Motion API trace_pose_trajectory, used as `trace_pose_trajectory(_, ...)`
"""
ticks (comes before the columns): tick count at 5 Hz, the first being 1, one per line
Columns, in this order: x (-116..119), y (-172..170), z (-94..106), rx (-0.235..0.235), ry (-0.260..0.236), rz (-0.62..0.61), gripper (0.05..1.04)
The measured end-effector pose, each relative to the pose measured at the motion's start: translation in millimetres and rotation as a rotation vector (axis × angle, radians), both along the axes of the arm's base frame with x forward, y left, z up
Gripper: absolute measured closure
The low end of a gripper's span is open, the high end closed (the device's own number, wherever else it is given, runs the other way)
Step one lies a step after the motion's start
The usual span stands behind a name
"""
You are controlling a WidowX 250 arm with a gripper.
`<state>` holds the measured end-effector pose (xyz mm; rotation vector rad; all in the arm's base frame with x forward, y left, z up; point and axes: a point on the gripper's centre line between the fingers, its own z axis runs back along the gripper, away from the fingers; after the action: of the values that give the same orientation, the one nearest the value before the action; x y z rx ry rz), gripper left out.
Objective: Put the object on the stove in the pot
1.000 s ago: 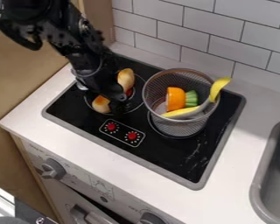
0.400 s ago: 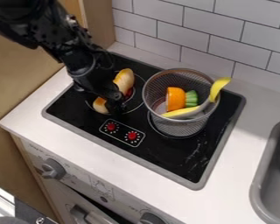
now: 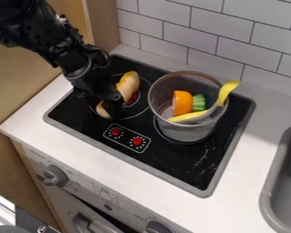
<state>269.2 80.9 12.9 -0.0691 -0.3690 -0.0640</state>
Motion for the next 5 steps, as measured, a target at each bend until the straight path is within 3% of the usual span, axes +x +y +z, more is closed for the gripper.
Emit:
trace_pose_trajectory(1,-4.5,-2.6,2.0,-0.031,0.026,0.007,0.485)
trace_pose_trajectory(2,-11.5,-5.8,4.7,-0.091,0.062,0.019,0.485)
trace_pose_trajectory(3,-12.4,-5.3,6.9,-0.101,0.091,0.039,0.485)
trace_pose_trajectory(4,-10.5,-8.0,17.0,-0.055,0.128,0.03,0.485)
trace_pose_trajectory(5,-9.4,-10.3,37.2,0.025,0.147,0.034,0.485)
